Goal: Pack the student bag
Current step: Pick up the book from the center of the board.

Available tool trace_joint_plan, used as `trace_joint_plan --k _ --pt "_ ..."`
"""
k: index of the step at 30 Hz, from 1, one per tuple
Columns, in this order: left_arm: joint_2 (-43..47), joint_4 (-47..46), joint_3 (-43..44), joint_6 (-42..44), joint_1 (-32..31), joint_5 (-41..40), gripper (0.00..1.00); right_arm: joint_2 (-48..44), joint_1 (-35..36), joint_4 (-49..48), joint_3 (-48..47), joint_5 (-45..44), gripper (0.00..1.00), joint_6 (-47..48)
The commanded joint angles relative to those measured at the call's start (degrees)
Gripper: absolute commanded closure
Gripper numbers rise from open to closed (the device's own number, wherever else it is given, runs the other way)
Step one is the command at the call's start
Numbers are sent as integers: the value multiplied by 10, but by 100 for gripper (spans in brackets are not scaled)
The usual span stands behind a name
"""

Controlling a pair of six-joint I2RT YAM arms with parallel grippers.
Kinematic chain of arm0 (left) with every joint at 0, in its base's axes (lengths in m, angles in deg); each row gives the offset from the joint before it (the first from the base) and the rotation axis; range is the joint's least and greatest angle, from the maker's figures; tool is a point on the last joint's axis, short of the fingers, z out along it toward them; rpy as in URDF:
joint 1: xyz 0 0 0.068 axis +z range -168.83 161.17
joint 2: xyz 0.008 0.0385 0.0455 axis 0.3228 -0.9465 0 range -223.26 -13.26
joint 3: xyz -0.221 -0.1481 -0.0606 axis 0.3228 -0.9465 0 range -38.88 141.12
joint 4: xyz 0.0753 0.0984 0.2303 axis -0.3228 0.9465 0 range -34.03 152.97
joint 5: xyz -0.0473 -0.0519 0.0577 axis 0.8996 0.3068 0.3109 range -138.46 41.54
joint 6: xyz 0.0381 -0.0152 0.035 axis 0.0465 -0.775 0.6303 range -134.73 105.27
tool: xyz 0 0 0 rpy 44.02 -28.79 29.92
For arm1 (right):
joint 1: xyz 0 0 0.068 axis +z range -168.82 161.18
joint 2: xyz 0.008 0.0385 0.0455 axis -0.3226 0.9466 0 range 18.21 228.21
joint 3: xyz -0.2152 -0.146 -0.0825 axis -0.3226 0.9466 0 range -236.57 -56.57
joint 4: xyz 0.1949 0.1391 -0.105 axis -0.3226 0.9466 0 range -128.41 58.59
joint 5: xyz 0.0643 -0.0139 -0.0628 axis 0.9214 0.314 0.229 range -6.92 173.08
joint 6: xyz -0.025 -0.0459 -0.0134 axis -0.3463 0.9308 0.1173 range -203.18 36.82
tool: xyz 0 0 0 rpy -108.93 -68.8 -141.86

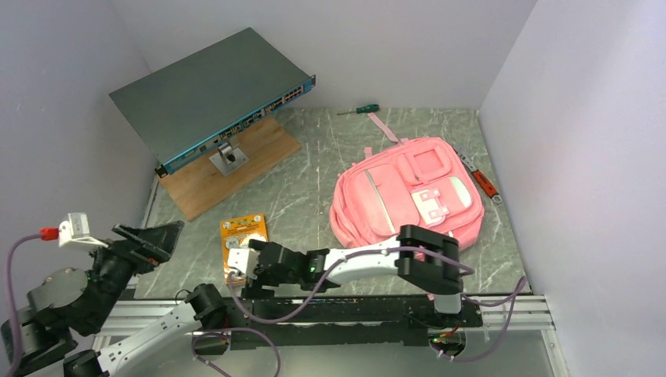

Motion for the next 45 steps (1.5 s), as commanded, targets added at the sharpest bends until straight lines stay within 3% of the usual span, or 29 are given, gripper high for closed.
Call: trace_joint_plan --k 1,12,15,24,26,27,31,35,38,45 --pt "9 36 25 40 1 -9 0 55 5 -79 -71 -18 8 105" --pt "-8 23 -2 57 1 30 0 138 5 -124 -99 -14 11 110" --pt "-31 20 -14 60 1 37 0 151 5 -133 -95 -33 18 105" --pt "-90 -15 -53 69 1 62 0 121 -31 -170 -14 -49 79 0" --pt "-97 -40 -76 73 1 76 0 106 -40 -182 15 -46 96 -28" --pt "-103 -54 -89 76 1 83 0 95 -43 -194 34 -45 100 -41" --pt "-148 -97 -138 70 2 100 0 35 -59 -262 122 -61 100 -93" --pt "-217 -102 -161 8 4 101 0 -29 -78 -303 191 -53 100 -141" --pt "-240 -169 -191 16 25 160 0 -56 -93 -312 225 -38 100 -166" --pt "-266 -272 -287 -71 205 387 0 -125 -97 -331 280 -41 100 -186"
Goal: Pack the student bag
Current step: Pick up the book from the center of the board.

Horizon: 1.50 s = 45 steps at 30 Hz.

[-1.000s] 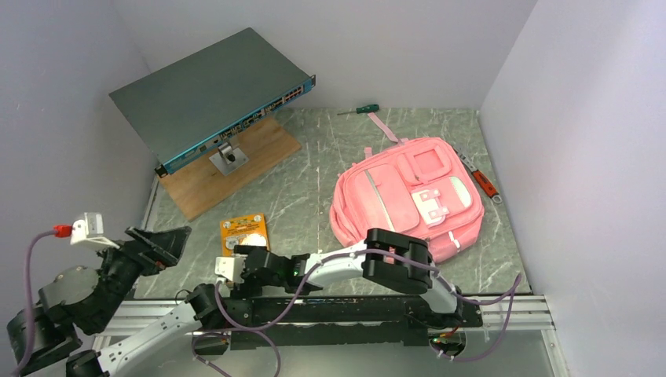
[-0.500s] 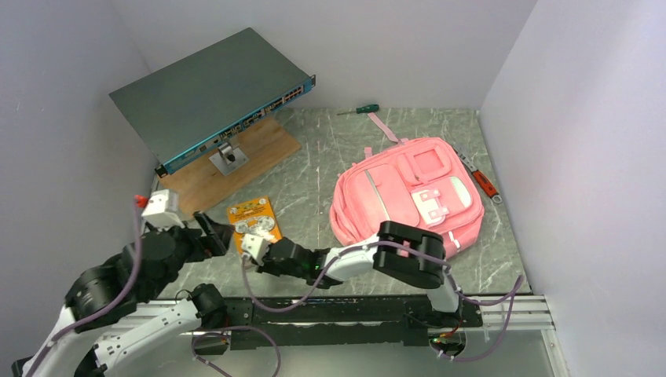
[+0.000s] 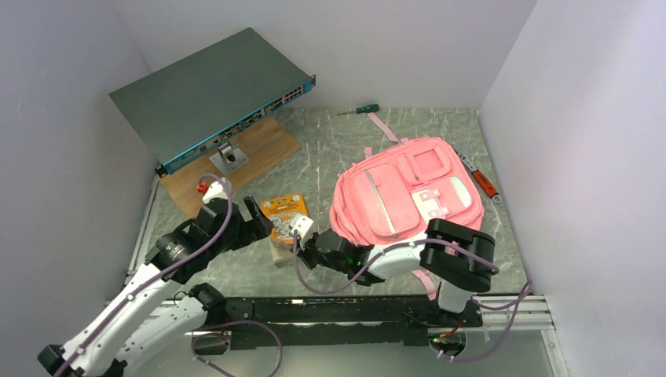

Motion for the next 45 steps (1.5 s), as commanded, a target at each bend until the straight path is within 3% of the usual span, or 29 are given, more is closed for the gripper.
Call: trace_joint_plan --k 1,7,12,21,25,27,29,33,35,40,45 --pt "-2 -104 -61 -93 110 179 0 -49 0 -48 27 -3 100 -36" --pt "-26 -233 -159 -204 197 329 1 -68 0 -45 38 -3 100 -32" --pt "-73 -319 -204 -245 209 386 14 -81 0 -34 35 3 100 -22" --pt "-138 -372 -235 -248 210 399 48 -86 0 -12 21 21 100 0" --pt "-141 -380 -234 -237 210 388 70 -81 2 19 4 32 100 5" --pt "-141 -382 -231 -223 211 387 85 -85 2 48 -4 30 100 -5" --pt "-142 -381 -225 -203 214 392 100 -94 2 80 -8 24 89 -24" --pt "-140 -414 -217 -153 224 441 100 -140 -4 162 -2 27 52 -77" --pt "-130 -410 -207 -126 226 453 100 -176 -5 202 5 37 39 -101" --pt "-84 -388 -180 -50 230 462 100 -246 -35 244 23 124 25 -162" --pt "-43 -364 -149 -5 232 482 100 -277 -137 245 26 183 12 -339"
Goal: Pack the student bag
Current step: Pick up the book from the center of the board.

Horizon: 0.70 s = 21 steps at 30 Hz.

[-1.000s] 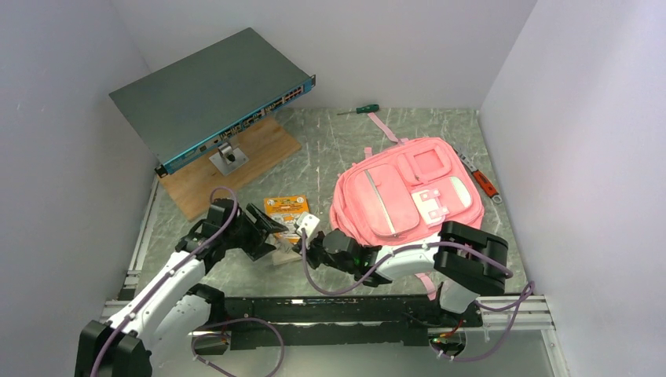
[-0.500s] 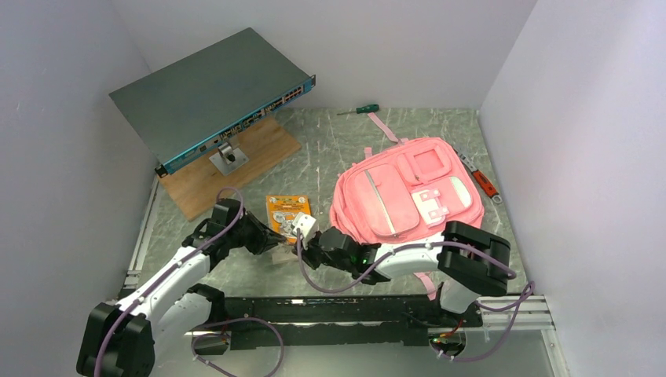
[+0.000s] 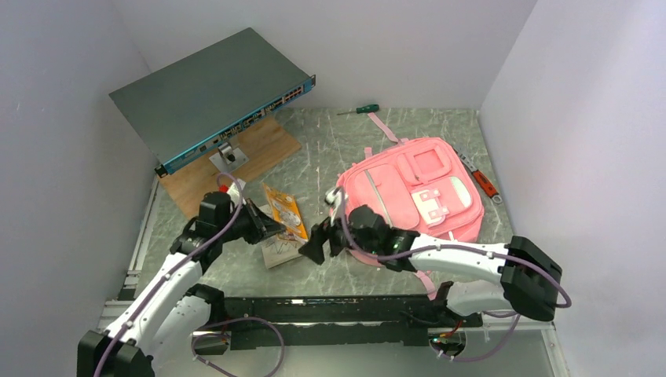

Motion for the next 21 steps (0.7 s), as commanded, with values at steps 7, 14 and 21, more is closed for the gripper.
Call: trace_joint_plan --k 7,14,21 --pt "80 -10 73 78 6 80 100 35 -145 -60 -8 161 8 -316" --pt "99 -36 83 76 6 123 100 73 -187 -124 -10 207 8 -463" --pt "106 -89 112 28 6 156 100 78 -189 -143 -6 176 8 -526"
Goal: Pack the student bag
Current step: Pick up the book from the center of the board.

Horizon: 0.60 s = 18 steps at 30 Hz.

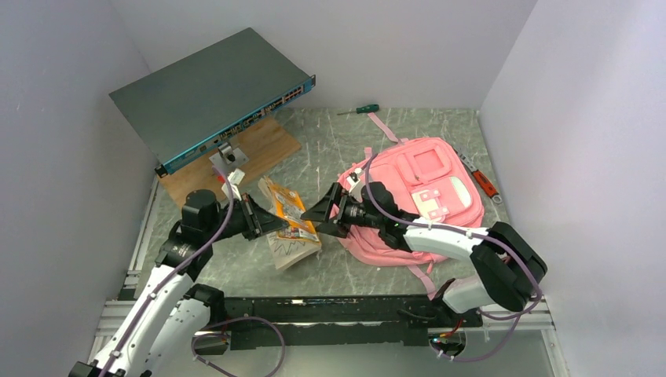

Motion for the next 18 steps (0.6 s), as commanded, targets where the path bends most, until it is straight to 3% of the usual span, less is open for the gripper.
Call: trace_joint_plan --k 1,5,12,18 --pt "18 -98 67 -24 2 46 100 2 -2 -60 -7 -6 8 -63" --pt "21 -109 84 -32 2 52 100 26 -1 -145 0 28 10 -111" --pt "13 -161 50 -60 1 68 100 60 8 -358 19 54 25 -223" --pt "17 -181 12 -66 1 71 100 114 8 -547 34 50 51 -329"
